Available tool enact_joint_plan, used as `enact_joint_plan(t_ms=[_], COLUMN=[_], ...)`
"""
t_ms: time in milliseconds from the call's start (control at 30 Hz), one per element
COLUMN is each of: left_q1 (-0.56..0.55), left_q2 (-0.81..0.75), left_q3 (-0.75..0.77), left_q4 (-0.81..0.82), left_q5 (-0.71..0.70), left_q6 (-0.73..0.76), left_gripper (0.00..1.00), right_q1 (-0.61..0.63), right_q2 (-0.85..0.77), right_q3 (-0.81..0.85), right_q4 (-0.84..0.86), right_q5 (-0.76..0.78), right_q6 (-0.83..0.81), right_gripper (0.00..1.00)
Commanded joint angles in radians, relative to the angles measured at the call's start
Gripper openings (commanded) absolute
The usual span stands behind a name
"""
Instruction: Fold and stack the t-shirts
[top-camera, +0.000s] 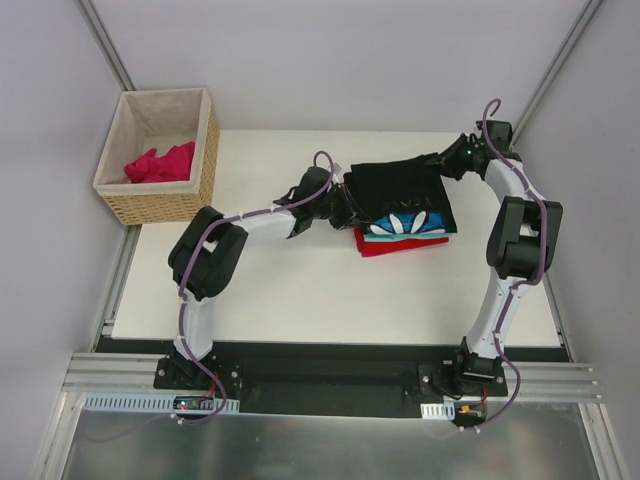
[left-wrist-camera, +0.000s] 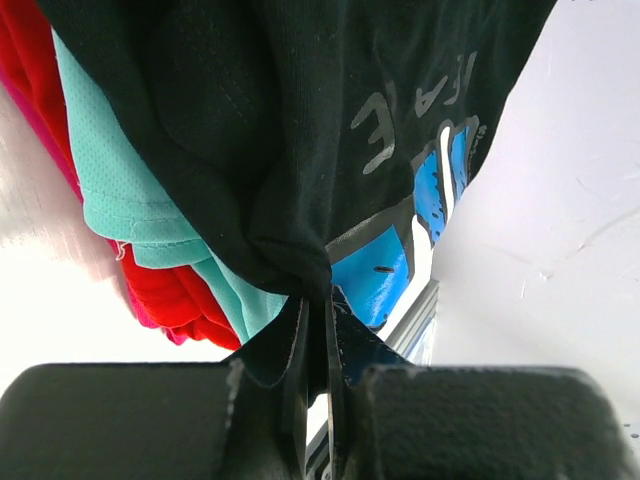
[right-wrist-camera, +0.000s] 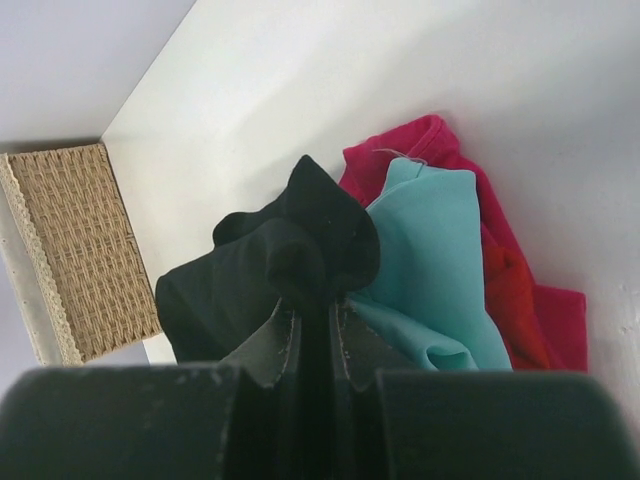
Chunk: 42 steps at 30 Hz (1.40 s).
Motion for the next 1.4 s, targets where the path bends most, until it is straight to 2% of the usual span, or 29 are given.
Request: enact_joint_plan(t_ms=[0,133,233,267,333,367,400,433,500,633,733,900,1133,1233,1367], left_q1=[-0.016,-0.018,-0.018,-0.018,-0.018,-0.018,-0.018,-0.018,-0.016,-0.001,0.03,0.062,0.097,0.122,0.165], left_q2=[0.005,0.011,0.009,0.009,0.012,0.014,0.017,0.018,0.011,-0.043,-0.132,-0.279,-0.463,-0.532,-0.587], left_q3=[0.049,0.045,0.031,0.029,0.026,0.026,0.025,0.02,0.009,-0.059,-0.144,-0.196,-0.276,-0.311,-0.319], left_q4=[0.005,0.022,0.023,0.023,0.022,0.014,0.014,0.014,0.014,0.014,0.013,-0.087,-0.145,-0.207,-0.418], left_q5=[0.041,0.051,0.047,0.046,0.043,0.043,0.046,0.049,0.041,0.037,0.029,0.014,-0.012,-0.04,-0.083], left_q6=[-0.014,-0.023,-0.025,-0.023,-0.023,-0.023,-0.025,-0.026,-0.028,-0.004,0.015,0.084,0.112,0.142,0.227], left_gripper=[0.0,0.0,0.18,0.21,0.39,0.47,0.98,0.99,0.99,0.99,0.99,0.99,0.99,0.99,0.99], right_q1=[-0.002,0.008,0.012,0.012,0.014,0.014,0.014,0.014,0.014,0.008,0.006,0.051,0.144,0.208,0.317], right_q2=[0.0,0.014,0.02,0.022,0.025,0.031,0.032,0.035,0.042,0.028,-0.066,-0.22,-0.342,-0.374,-0.386], right_q3=[0.064,0.054,0.048,0.051,0.054,0.056,0.056,0.056,0.057,0.084,0.055,0.057,0.015,0.008,-0.011], right_q4=[0.062,0.066,0.07,0.07,0.07,0.07,0.068,0.065,0.059,0.002,0.003,-0.009,-0.032,-0.064,-0.15], right_q5=[0.005,0.005,0.013,0.016,0.019,0.025,0.028,0.031,0.049,0.155,0.197,0.183,0.16,0.152,0.168], right_q6=[0.014,0.008,0.006,0.006,0.005,0.005,0.003,0.002,-0.004,-0.067,-0.113,-0.133,-0.145,-0.159,-0.208], right_gripper=[0.01,0.01,0.2,0.32,0.46,0.6,0.69,0.83,0.96,0.97,0.97,0.97,0.97,0.97,0.97])
